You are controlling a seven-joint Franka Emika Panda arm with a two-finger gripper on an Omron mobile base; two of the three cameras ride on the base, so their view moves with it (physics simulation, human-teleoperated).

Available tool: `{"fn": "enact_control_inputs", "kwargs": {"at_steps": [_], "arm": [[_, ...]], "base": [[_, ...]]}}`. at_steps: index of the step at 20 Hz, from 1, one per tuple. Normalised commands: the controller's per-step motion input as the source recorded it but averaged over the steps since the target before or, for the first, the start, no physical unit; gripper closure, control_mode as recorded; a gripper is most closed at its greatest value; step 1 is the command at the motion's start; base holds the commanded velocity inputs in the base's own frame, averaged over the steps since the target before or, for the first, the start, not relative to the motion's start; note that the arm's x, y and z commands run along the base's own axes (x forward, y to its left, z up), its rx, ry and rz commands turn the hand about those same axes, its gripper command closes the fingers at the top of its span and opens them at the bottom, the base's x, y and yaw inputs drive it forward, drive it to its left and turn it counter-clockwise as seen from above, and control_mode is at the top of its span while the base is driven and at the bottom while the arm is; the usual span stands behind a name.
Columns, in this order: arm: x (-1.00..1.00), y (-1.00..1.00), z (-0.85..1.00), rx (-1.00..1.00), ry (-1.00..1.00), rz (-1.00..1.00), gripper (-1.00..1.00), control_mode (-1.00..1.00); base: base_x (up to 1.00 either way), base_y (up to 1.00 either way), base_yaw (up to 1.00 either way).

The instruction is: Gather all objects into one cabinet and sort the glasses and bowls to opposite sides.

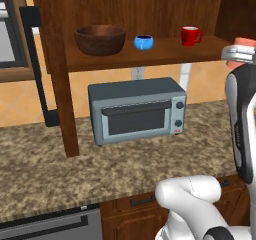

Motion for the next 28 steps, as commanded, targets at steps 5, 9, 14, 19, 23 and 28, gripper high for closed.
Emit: {"fn": "enact_control_inputs", "kwargs": {"at_steps": [5, 9, 14, 19, 23, 28], "arm": [[0.18, -0.19, 0.35, -0.02, 0.00, 0.00, 1.00, -1.00], [0.11, -0.03, 0.05, -0.04, -0.01, 0.04, 1.00, -1.00], [0.36, -0.06, 0.02, -0.03, 0.00, 0.00, 1.00, -1.00], [0.35, -0.20, -0.02, -0.06, 0.00, 0.00, 1.00, -1.00], [0.44, -0.53, -0.02, -0.01, 0.04, 0.00, 1.00, -1.00], [0.42, -0.35, -0.25, 0.00, 0.02, 0.00, 1.00, -1.00]], "base": [[0.00, 0.00, 0.00], [0.00, 0.00, 0.00], [0.00, 0.00, 0.00], [0.00, 0.00, 0.00], [0.00, 0.00, 0.00], [0.00, 0.00, 0.00]]}}
